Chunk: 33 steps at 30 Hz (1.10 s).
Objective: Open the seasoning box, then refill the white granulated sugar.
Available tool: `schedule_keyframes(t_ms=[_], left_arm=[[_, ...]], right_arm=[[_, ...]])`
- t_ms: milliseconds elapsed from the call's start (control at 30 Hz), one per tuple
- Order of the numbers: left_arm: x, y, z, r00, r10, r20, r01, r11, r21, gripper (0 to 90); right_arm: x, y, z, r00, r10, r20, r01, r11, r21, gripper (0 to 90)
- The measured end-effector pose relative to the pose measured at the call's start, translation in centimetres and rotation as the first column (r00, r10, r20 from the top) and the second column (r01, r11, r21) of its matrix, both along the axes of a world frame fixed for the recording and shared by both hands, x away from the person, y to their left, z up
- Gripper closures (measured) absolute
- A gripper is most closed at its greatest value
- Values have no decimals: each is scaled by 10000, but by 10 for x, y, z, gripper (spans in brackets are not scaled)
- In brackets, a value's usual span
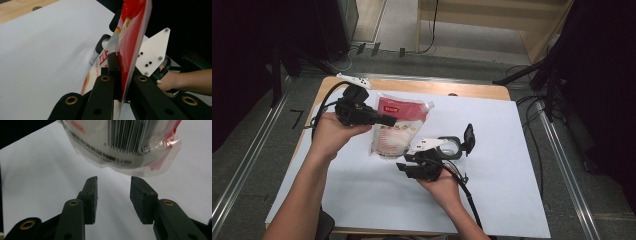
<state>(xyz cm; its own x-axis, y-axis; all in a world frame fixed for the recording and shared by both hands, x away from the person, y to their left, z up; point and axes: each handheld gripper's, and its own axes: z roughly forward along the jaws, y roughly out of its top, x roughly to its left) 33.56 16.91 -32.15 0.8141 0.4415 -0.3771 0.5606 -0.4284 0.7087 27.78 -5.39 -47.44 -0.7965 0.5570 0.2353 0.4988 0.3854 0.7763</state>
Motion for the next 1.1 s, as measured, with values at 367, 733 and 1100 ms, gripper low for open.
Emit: schedule_keyframes(t_ms=[367, 733, 1100], left_arm=[[0, -1, -4, 9988, 44, -488, -41, 10000, 47, 900], [0, -1, -5, 9935, 42, -1135, -43, 10000, -12, 900], [6, 1, -12, 9861, 449, -1598, -502, 9983, -294, 900]], right_arm=[[1, 16, -18, 9980, -580, 250, 576, 9982, 163, 583], [7, 15, -32, 9916, -1113, 656, 1099, 9936, 248, 516], [-2, 22, -26, 9789, -662, 1932, 626, 9977, 247, 578]])
